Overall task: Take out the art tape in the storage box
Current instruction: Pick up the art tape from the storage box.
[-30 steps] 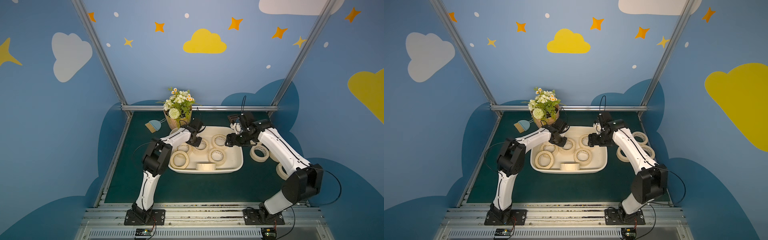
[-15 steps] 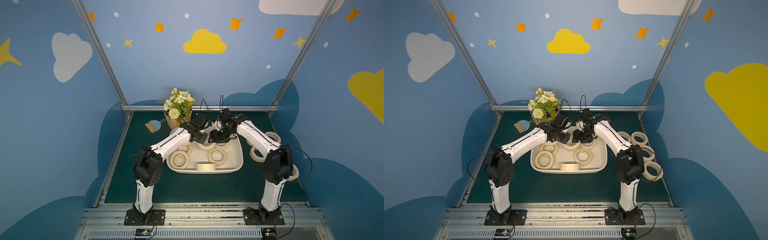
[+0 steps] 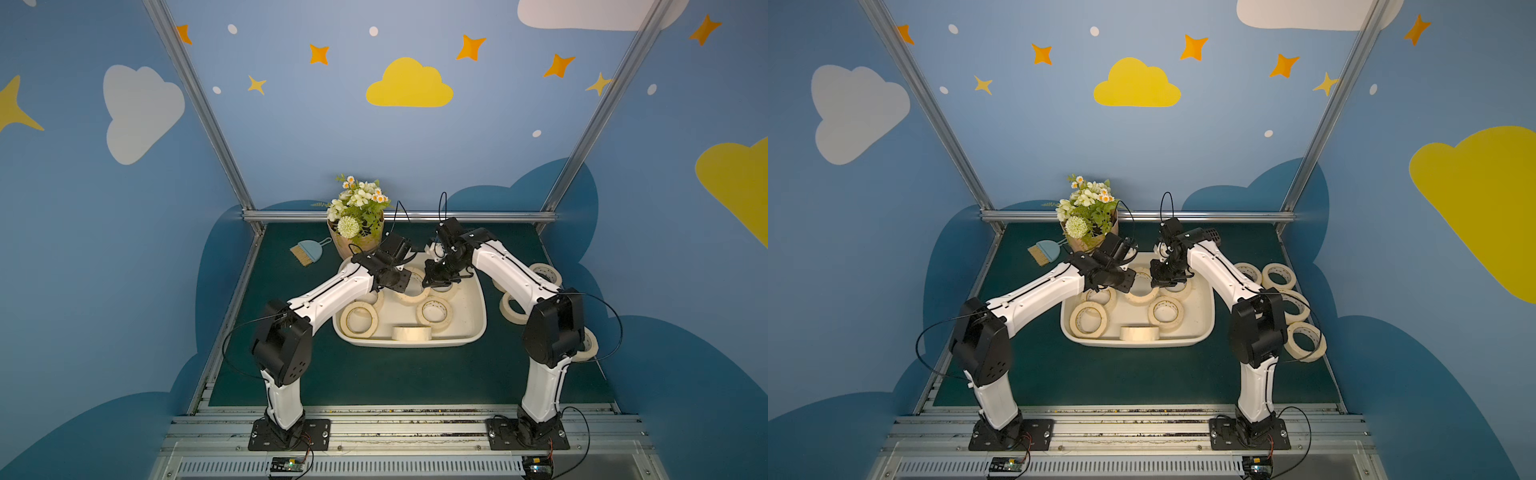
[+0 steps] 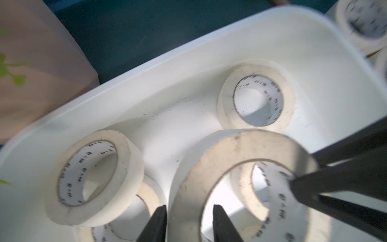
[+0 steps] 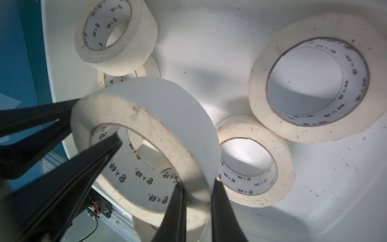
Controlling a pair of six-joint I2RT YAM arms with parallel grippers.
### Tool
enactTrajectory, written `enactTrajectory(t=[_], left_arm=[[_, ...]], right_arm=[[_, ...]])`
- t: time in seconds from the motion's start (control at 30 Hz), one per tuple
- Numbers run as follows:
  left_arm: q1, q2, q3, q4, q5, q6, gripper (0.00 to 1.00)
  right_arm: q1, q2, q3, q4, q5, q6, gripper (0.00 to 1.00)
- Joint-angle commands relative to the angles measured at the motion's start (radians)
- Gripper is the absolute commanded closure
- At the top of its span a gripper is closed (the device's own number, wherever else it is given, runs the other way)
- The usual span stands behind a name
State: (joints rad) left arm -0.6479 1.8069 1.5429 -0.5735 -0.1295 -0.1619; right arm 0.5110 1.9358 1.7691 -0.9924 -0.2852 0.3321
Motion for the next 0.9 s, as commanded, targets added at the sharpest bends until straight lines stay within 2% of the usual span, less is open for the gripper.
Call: enactTrajectory(t=[0.0, 0.1, 0.2, 0.4, 0.57, 0.63, 0.77, 0.87], left_arm=[[-0.009, -0.087, -0.026, 0.096, 0.086, 0.007, 0.32], [-0.002, -0.118, -0.059, 0.118, 0.079, 0.01, 0.12], [0.011, -0.138, -0.065, 0.095, 0.07, 0.013, 0.02], [0.046, -0.132, -0.092, 0.128, 0.099, 0.006, 0.02], [0.049, -0.039, -0.053, 0.156, 0.133, -0.004, 0.03], [0.049, 0.007, -0.019, 0.153, 0.153, -0.01, 0.05], [0.051, 0.079, 0.022, 0.188, 0.216, -0.012, 0.08], [0.051, 0.112, 0.028, 0.217, 0.213, -0.024, 0.09]], right_arm=[[-0.032, -0.001, 0.021, 0.021, 0.015, -0.017, 1.0], [-0.074, -0.015, 0.015, 0.008, 0.021, -0.025, 1.0], [-0.143, -0.077, -0.036, 0.0, 0.036, -0.037, 1.0], [-0.321, -0.321, -0.23, -0.068, 0.105, -0.075, 1.0], [-0.546, -0.577, -0.447, -0.126, 0.129, -0.101, 1.0], [-0.637, -0.649, -0.542, -0.109, 0.137, -0.072, 1.0], [-0.806, -0.717, -0.716, 0.02, 0.08, -0.005, 1.0], [-0.9, -0.71, -0.793, 0.055, 0.059, 0.062, 1.0]])
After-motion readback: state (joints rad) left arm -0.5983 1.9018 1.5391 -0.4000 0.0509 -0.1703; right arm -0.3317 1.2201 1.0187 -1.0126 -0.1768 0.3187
